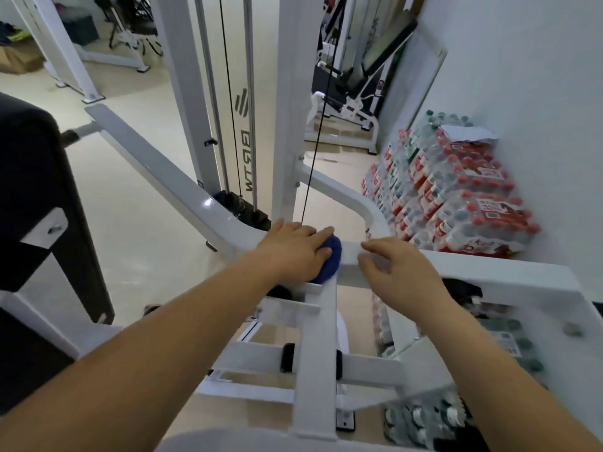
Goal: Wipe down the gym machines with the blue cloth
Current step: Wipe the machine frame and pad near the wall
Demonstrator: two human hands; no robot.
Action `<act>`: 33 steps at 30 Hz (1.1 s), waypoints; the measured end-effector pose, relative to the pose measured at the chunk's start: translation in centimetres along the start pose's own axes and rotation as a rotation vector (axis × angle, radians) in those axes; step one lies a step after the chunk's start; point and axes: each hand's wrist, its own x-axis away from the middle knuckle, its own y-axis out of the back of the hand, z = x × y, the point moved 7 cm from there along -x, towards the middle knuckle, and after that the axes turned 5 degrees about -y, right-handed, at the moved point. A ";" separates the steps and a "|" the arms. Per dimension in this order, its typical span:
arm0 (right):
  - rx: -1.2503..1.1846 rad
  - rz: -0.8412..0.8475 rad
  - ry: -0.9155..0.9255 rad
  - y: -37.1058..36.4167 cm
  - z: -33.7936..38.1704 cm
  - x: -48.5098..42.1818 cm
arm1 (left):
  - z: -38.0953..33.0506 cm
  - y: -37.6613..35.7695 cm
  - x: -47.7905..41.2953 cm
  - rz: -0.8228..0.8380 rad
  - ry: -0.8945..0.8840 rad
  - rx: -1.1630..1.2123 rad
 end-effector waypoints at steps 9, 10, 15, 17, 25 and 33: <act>0.026 -0.172 -0.056 2.1 -3.8 6.2 | -6.1 0.3 -1.1 0.078 -0.059 -0.118; 0.067 -0.193 -0.060 2.4 -4.2 6.5 | -7.7 -0.3 0.1 0.055 -0.106 -0.154; 0.083 -0.209 -0.134 4.3 -6.8 8.0 | -6.1 -0.2 -0.6 0.049 -0.045 -0.196; 0.033 -0.193 -0.161 4.9 -7.7 9.0 | -5.1 0.5 -1.9 0.039 0.005 -0.213; -0.011 -0.119 -0.106 3.4 -7.5 12.9 | -12.9 -0.6 7.2 -0.146 -0.299 -0.387; 0.057 -0.088 -0.047 3.1 -8.7 14.3 | -12.8 -0.1 6.9 -0.196 0.013 -0.347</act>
